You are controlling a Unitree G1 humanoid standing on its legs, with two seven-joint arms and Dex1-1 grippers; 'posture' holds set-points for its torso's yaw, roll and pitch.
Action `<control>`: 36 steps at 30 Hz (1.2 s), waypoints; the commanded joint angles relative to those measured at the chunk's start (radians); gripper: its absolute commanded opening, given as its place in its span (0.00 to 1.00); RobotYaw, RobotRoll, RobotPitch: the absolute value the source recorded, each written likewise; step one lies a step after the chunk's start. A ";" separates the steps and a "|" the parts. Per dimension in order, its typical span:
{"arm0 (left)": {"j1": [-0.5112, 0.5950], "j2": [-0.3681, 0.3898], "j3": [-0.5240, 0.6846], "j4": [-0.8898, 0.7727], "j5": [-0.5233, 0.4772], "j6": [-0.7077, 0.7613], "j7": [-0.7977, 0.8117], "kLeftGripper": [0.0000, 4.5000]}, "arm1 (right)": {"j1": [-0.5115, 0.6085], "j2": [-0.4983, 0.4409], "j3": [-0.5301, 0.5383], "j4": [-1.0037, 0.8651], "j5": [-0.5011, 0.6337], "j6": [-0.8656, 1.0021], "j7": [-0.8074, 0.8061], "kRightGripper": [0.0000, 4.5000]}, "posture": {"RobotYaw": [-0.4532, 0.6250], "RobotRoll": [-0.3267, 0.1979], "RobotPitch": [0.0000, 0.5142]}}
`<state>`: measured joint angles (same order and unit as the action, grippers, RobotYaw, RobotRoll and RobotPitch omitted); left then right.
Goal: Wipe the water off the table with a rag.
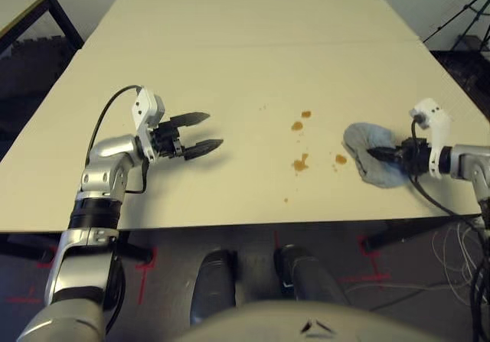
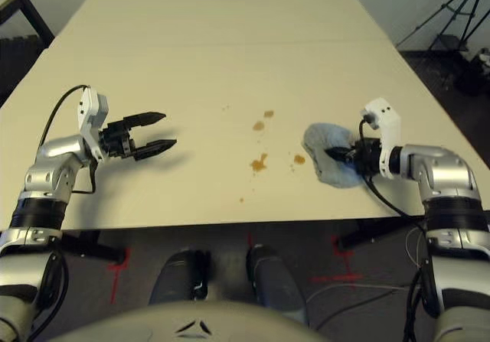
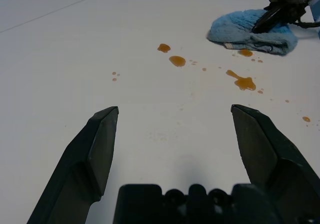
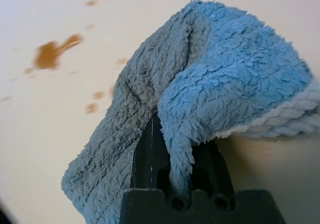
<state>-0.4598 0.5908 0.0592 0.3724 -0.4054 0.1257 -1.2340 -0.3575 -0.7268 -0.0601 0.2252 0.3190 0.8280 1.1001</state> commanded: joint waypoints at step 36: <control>-0.001 0.010 -0.002 0.045 0.031 -0.027 0.006 1.00 | -0.101 0.099 -0.103 0.079 0.124 0.084 -0.280 0.02 | 0.29 0.62 0.23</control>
<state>-0.4575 0.5937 0.0590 0.4092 -0.3902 0.1069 -1.2240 -0.4891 -0.6460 -0.1974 0.3487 0.4255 0.8799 0.8221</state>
